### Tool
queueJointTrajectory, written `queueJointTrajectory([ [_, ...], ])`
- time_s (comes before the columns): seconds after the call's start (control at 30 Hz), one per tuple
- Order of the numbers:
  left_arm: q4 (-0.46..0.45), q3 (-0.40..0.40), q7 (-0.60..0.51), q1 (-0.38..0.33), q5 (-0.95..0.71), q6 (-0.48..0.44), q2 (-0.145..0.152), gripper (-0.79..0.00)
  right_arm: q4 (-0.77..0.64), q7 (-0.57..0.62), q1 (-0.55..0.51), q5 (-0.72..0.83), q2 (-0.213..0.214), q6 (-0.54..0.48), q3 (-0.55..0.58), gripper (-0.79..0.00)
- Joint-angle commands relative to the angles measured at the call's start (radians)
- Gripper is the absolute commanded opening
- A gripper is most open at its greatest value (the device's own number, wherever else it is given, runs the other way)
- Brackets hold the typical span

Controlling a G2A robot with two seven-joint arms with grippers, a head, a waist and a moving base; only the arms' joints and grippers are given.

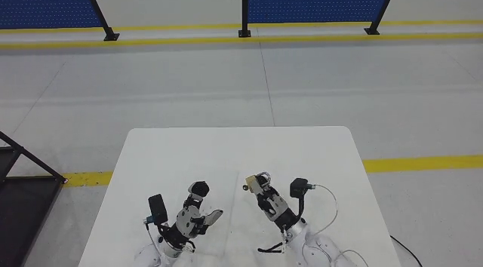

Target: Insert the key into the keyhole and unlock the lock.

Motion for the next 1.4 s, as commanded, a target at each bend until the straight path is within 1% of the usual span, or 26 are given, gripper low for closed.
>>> queueJointTrajectory([
  [0.0, -0.015, -0.067, -0.013, 0.041, 0.0, -0.018, 0.013, 0.0, 0.029, 0.092, 0.024, -0.023, -0.004, 0.036, -0.039, -0.785],
  [0.1, -0.049, -0.137, -0.031, 0.1, 0.022, -0.02, 0.028, 0.0, 0.059, 0.22, 0.067, -0.05, -0.011, 0.077, -0.092, -0.785],
  [0.17, -0.064, -0.164, -0.033, 0.13, 0.021, -0.02, 0.033, 0.0, 0.074, 0.283, 0.091, -0.078, -0.019, 0.119, -0.135, -0.785],
  [0.27, -0.072, -0.187, -0.027, 0.147, 0.015, -0.005, 0.035, 0.0, 0.093, 0.334, 0.13, -0.145, -0.036, 0.208, -0.204, -0.785],
  [0.43, -0.06, -0.183, -0.024, 0.145, -0.007, -0.017, 0.035, 0.0, 0.138, 0.369, 0.191, -0.201, -0.068, 0.337, -0.296, -0.785],
  [0.47, -0.06, -0.183, -0.024, 0.145, -0.007, -0.017, 0.035, 0.0, 0.146, 0.369, 0.2, -0.206, -0.074, 0.356, -0.307, -0.57],
  [0.53, -0.06, -0.183, -0.024, 0.145, -0.007, -0.017, 0.035, 0.0, 0.159, 0.37, 0.214, -0.231, -0.081, 0.385, -0.326, -0.234],
  [0.57, -0.06, -0.183, -0.024, 0.145, -0.007, -0.017, 0.035, 0.0, 0.161, 0.371, 0.218, -0.239, -0.083, 0.393, -0.332, 0.0],
  [0.73, -0.06, -0.183, -0.024, 0.145, -0.007, -0.017, 0.035, 0.0, 0.124, 0.355, 0.204, -0.308, -0.08, 0.421, -0.342, 0.0],
  [0.9, -0.06, -0.183, -0.024, 0.145, -0.007, -0.017, 0.035, 0.0, 0.041, 0.35, 0.168, -0.396, -0.064, 0.464, -0.326, 0.0],
  [1.0, -0.06, -0.183, -0.024, 0.145, -0.007, -0.017, 0.035, 0.0, -0.012, 0.345, 0.144, -0.45, -0.055, 0.507, -0.306, 0.0],
  [1.1, -0.06, -0.183, -0.024, 0.145, -0.007, -0.017, 0.035, 0.0, -0.078, 0.336, 0.11, -0.492, -0.041, 0.521, -0.276, 0.0],
  [1.23, -0.06, -0.183, -0.024, 0.145, -0.007, -0.017, 0.035, 0.0, -0.205, 0.288, 0.014, -0.549, -0.007, 0.503, -0.195, 0.0],
  [1.37, -0.06, -0.183, -0.024, 0.145, -0.007, -0.017, 0.035, 0.0, -0.388, 0.219, -0.145, -0.568, 0.042, 0.417, -0.047, 0.0],
])
